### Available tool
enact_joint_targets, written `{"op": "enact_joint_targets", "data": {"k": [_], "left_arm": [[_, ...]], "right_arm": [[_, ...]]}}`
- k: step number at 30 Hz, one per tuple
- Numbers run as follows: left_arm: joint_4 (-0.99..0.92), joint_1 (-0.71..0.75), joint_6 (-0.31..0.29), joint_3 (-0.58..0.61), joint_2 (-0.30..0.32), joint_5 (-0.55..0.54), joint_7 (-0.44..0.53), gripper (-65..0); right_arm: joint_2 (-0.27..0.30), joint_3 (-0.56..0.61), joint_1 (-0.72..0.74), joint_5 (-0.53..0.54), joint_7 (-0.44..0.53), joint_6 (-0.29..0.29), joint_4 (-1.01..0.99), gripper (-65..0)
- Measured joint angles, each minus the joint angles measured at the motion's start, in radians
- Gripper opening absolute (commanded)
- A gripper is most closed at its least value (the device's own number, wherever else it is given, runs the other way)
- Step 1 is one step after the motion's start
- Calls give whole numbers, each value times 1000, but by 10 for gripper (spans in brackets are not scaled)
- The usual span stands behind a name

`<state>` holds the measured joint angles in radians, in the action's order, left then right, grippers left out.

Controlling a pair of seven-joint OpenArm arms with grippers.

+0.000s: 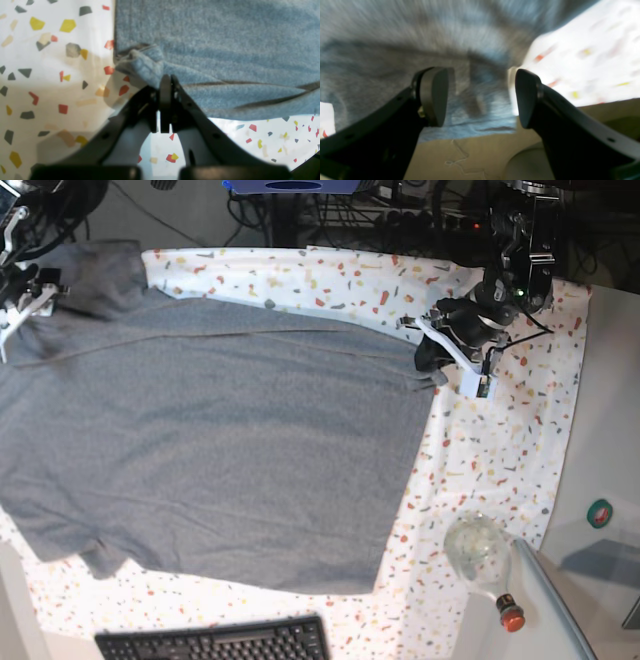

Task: Layout the t-shirt on the table in an organized manner, then fold the t-shirt properly
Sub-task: 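Hold the shirt corners and drag them apart to smooth the shirt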

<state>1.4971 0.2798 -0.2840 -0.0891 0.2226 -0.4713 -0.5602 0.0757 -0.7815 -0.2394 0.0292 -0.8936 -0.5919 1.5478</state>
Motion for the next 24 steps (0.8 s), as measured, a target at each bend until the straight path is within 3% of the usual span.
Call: {"op": "enact_joint_targets", "data": {"k": [7,14,15,17,20,24], "left_arm": [[0,0,0,0,2,0,0,-650],[0,0,0,0,2,0,-1,-650],[0,0,0,-1,2,0,0,-650],[0,0,0,-1,0,0,0,-650],[0,0,0,-1,2,0,-1,-650],[9,1,0,-1,-1,0,-4,-650]], "right_arm": [[28,-43,28,-3,1,0,-129,-264],[64,-48,37,12,64,1,-252,-270],[64,-48,36,12,64,0,-252,-290],[61,-48,27,27,71,-5,-252,-390],[56,-48,22,22,93,-3,-251,-650],[57,-69,8,37,106,-1,-243,-650]]}}
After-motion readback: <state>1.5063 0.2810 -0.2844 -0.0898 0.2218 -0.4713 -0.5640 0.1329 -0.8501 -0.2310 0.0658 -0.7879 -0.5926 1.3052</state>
